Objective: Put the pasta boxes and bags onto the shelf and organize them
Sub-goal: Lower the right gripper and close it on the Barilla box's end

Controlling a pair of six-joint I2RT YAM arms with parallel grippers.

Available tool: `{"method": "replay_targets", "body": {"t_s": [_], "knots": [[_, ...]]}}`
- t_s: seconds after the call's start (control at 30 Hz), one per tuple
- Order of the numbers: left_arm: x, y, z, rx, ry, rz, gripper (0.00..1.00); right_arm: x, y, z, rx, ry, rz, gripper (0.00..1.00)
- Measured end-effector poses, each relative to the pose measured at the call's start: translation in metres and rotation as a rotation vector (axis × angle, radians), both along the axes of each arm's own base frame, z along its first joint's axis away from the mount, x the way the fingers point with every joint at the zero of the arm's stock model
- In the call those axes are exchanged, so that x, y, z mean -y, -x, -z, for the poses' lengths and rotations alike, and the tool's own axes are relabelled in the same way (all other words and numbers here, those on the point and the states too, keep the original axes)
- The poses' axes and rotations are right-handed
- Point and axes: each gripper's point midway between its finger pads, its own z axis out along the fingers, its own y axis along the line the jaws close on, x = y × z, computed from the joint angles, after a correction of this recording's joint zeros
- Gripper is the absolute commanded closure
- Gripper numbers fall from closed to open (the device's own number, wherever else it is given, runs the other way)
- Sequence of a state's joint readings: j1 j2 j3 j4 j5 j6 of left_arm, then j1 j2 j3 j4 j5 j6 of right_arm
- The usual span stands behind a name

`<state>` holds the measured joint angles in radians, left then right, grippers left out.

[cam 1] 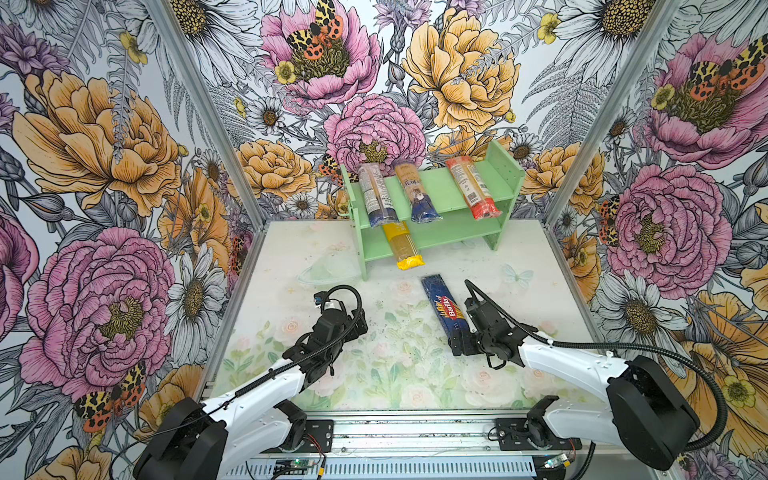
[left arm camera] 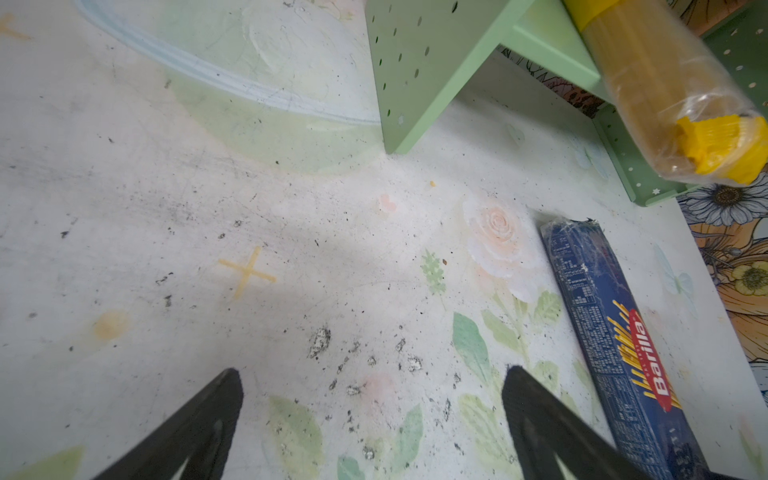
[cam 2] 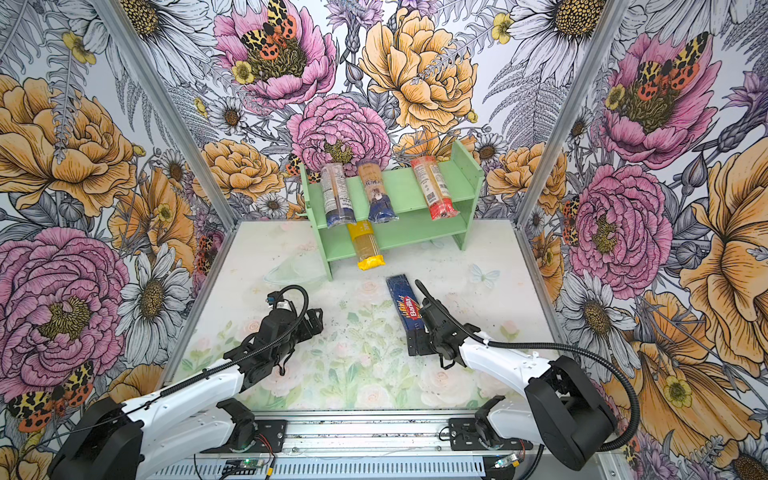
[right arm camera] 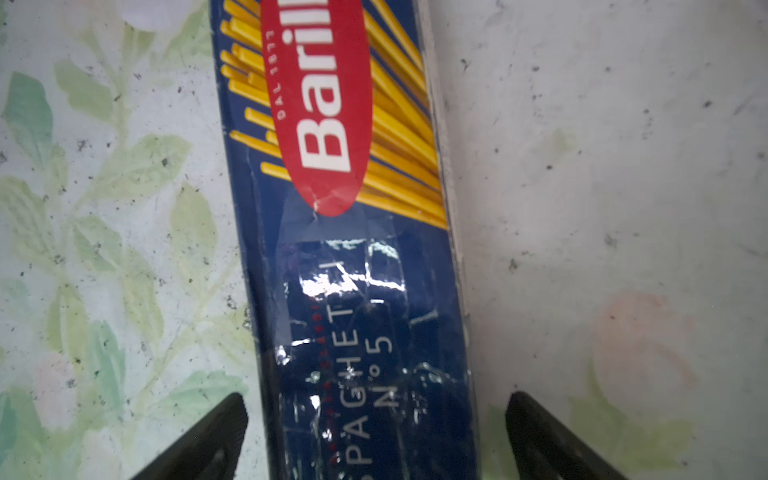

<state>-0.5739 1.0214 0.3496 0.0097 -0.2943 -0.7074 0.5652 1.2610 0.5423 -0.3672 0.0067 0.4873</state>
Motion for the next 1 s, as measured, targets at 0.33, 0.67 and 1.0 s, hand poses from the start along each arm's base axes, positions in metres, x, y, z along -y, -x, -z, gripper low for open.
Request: {"method": "replay_targets", "body": {"t_s": [0.33, 0.67, 1.0], "knots": [[0.002, -0.002, -0.004, 0.017, 0.011, 0.000, 0.01, -0.014, -0.002, 0.000, 0.006, 0.036, -0.045, 0.01], [0.002, -0.003, -0.005, 0.021, 0.013, 0.000, 0.01, -0.017, -0.003, 0.015, 0.006, 0.150, -0.066, 0.18], [0.002, -0.003, -0.004, 0.019, 0.012, 0.000, 0.01, -0.020, -0.006, 0.011, 0.019, 0.134, -0.056, 0.50]]}}
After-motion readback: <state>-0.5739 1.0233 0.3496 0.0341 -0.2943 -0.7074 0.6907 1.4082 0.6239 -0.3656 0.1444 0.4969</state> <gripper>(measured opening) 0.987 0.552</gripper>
